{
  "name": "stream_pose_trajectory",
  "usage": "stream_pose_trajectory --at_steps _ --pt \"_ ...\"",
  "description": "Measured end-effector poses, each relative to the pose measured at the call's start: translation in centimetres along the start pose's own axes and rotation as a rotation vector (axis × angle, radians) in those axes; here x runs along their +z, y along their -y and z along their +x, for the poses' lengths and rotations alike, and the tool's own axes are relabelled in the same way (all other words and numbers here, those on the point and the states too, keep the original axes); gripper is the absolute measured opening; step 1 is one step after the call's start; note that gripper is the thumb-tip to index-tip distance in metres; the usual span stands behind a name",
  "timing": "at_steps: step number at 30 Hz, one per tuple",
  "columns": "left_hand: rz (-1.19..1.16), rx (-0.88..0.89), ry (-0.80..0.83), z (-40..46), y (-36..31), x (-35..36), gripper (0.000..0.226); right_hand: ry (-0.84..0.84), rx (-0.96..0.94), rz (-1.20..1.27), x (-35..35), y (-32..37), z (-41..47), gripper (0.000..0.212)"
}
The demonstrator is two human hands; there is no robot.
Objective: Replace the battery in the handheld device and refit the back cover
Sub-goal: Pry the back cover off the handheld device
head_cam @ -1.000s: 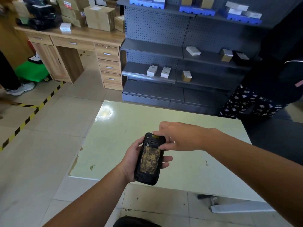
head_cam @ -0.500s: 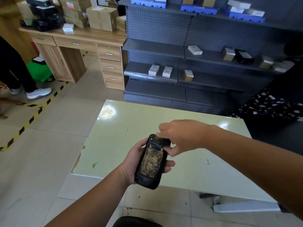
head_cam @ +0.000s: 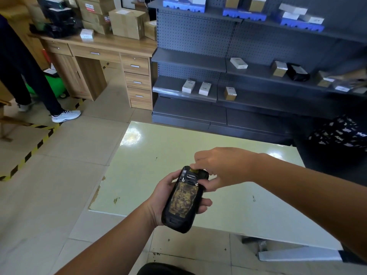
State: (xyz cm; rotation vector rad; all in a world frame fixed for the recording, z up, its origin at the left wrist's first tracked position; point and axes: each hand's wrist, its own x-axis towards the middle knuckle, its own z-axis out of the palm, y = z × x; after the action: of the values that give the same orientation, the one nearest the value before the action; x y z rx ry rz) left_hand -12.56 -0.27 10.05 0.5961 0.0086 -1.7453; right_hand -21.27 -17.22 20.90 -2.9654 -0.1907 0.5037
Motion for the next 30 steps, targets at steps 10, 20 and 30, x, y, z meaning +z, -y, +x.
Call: stream_pose_trajectory --at_steps 10,20,30 --pt "0.059 -0.040 0.054 -0.2 -0.4 -0.2 0.067 0.028 -0.040 -0.064 0.0 -0.2 0.0 0.038" --pt "0.012 0.124 -0.120 0.9 -0.5 -0.6 0.065 -0.099 0.127 0.174 1.8 -1.0 0.8 0.035" --pt "0.109 0.301 -0.461 2.8 -2.1 -1.7 0.069 -0.612 0.884 1.348 6.7 3.7 7.6 0.057"
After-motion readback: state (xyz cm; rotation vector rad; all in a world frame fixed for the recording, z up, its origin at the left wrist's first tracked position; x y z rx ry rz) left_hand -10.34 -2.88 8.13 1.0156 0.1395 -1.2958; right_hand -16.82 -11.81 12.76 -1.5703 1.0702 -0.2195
